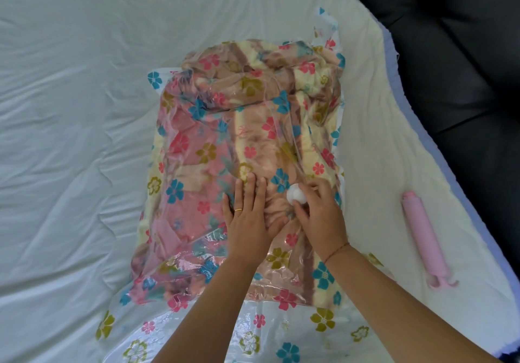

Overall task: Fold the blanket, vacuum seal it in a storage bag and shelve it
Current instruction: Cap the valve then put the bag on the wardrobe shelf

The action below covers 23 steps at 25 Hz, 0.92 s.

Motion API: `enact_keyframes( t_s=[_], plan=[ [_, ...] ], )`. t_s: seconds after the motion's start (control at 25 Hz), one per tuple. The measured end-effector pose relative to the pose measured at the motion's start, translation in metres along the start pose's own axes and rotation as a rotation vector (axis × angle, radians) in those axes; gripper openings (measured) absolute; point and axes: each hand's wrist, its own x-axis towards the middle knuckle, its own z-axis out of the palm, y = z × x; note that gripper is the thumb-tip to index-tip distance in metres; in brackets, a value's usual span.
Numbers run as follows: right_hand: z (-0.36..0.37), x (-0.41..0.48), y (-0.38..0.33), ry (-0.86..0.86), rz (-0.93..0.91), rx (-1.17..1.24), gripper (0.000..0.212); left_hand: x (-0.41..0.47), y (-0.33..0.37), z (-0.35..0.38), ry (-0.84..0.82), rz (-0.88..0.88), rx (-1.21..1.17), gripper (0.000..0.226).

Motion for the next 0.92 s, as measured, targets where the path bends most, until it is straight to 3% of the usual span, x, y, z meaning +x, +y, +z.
enact_keyframes(
  t_s=[0.12,0.48,0.6,0.72,0.84,0.92],
  plan=[
    [-0.005,0.008,0.005,-0.012,0.044,-0.04,0.03,0.0,0.0,0.0,-0.005,-0.003,-0.003,0.085],
    [-0.013,0.02,0.006,-0.152,-0.054,-0.102,0.033,0.0,-0.001,0.002,-0.002,-0.006,0.007,0.086],
    [-0.014,0.033,-0.008,-0.342,0.128,-0.324,0.051,0.0,0.0,0.002,-0.006,-0.007,0.013,0.086],
    [-0.023,0.044,-0.015,-0.385,0.202,-0.41,0.077,0.0,0.0,0.002,0.004,-0.006,0.003,0.086],
    [-0.031,0.04,-0.014,-0.556,0.131,-0.283,0.042,0.001,-0.001,0.002,0.007,-0.008,-0.001,0.086],
    [-0.031,0.037,-0.014,-0.582,0.101,-0.303,0.035,0.0,-0.001,0.003,0.004,-0.009,0.004,0.086]
  ],
)
